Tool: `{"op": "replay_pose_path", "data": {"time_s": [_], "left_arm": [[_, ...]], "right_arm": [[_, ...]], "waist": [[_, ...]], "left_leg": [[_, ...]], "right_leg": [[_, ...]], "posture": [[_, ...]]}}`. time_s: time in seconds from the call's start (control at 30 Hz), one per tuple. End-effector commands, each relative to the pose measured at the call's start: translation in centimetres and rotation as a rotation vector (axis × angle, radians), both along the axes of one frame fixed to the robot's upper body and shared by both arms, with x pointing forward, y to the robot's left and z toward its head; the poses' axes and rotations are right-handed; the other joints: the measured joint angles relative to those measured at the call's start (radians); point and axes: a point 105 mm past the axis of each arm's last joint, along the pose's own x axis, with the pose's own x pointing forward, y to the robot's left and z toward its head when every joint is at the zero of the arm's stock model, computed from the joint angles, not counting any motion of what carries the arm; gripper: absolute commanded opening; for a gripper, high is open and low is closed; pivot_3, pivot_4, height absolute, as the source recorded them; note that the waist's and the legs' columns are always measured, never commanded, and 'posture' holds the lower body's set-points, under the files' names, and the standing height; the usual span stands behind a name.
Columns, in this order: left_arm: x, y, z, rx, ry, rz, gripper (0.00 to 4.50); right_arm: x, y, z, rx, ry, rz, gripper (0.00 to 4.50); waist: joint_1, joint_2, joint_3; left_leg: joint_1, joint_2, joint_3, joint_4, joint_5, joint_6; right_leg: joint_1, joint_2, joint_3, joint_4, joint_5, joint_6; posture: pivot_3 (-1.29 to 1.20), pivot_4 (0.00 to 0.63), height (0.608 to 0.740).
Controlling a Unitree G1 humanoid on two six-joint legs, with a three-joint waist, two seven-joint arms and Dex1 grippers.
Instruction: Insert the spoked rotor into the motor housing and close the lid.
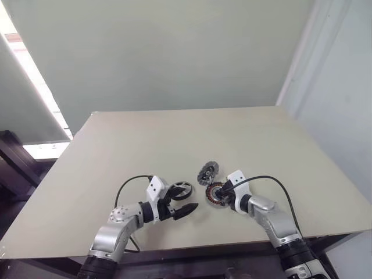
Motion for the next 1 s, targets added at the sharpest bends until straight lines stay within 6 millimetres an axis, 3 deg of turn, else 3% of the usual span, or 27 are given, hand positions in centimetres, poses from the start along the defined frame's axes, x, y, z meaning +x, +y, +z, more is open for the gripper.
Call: {"op": "replay_pose_path", "data": {"time_s": [0.03,0.93,0.97,1.0], "left_arm": [[0.26,-0.03,1.07,0.0,-0.05,-0.012,4.5],[0.38,0.01,0.81,0.0,-0.05,-0.01,4.5],[0.38,0.01,0.81,0.0,-0.05,-0.01,4.5],[0.39,0.01,0.8,0.0,-0.05,-0.011,4.5]], "right_arm": [[0.63,0.18,1.2,0.006,-0.053,0.006,0.79],[0.31,-0.21,0.57,-0.02,-0.016,0.016,0.79],[0.29,-0.19,0.58,-0.018,-0.014,0.018,1.5],[0.27,-0.17,0.59,-0.017,-0.013,0.019,1.65]], "waist": [[0.0,0.0,0.0],[0.0,0.0,0.0],[0.0,0.0,0.0],[0.0,0.0,0.0]], "left_leg": [[0.0,0.0,0.0,0.0,0.0,0.0],[0.0,0.0,0.0,0.0,0.0,0.0],[0.0,0.0,0.0,0.0,0.0,0.0],[0.0,0.0,0.0,0.0,0.0,0.0]], "right_leg": [[0.0,0.0,0.0,0.0,0.0,0.0],[0.0,0.0,0.0,0.0,0.0,0.0],[0.0,0.0,0.0,0.0,0.0,0.0],[0.0,0.0,0.0,0.0,0.0,0.0]], "posture": [[0.0,0.0,0.74],[0.0,0.0,0.74],[0.0,0.0,0.74],[0.0,0.0,0.74]]}}
